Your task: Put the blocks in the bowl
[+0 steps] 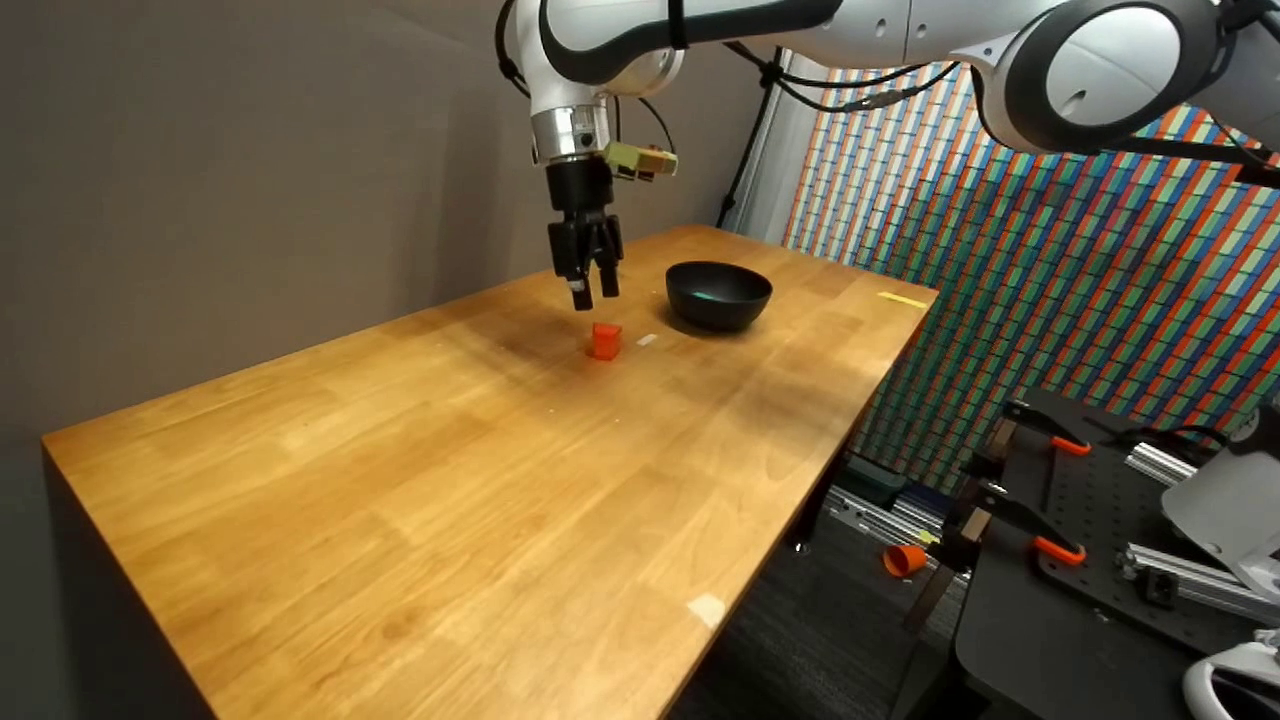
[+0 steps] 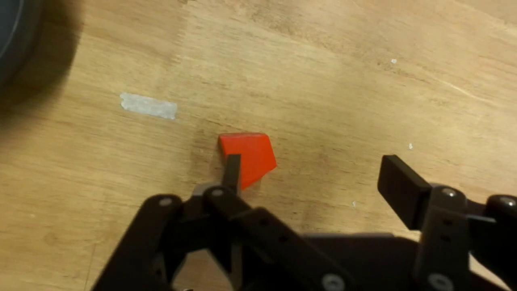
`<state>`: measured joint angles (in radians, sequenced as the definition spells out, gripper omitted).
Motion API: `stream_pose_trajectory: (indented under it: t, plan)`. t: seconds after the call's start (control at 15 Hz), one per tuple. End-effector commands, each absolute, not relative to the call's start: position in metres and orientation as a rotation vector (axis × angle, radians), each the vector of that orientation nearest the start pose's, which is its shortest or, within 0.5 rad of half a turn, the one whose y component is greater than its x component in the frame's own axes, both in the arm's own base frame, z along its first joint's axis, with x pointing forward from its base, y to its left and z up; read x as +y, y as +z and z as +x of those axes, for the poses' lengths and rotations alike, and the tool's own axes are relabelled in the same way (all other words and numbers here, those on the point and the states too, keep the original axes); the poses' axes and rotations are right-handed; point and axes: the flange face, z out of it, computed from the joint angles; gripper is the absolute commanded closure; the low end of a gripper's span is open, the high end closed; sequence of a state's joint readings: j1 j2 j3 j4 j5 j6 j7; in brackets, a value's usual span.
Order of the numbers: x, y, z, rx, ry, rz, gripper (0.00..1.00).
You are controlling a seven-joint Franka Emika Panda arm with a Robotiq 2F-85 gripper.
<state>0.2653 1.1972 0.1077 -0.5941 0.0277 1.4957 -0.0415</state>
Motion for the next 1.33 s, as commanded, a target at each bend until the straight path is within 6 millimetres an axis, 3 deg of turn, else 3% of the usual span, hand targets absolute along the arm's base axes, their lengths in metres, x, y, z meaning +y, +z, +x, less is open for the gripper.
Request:
stream_pose_trajectory:
  t: [0.0, 0.47, 0.53, 0.67, 0.87, 1.13, 1.27]
  plan:
    - [0.231, 0.234, 0.731, -0.637, 0.492, -2.940, 0.00]
    - [0.226, 0.194, 0.727, -0.738, 0.503, -2.940, 0.00]
    - [0.227, 0.189, 0.728, -0.747, 0.485, -2.959, 0.25]
    - [0.226, 0.182, 0.728, -0.757, 0.462, -2.978, 0.34]
    - [0.220, 0.185, 0.723, -0.727, 0.496, -2.998, 0.60]
    - [0.209, 0.220, 0.718, -0.635, 0.510, -3.043, 0.88]
    - [0.201, 0.251, 0.715, -0.569, 0.470, -3.099, 0.88]
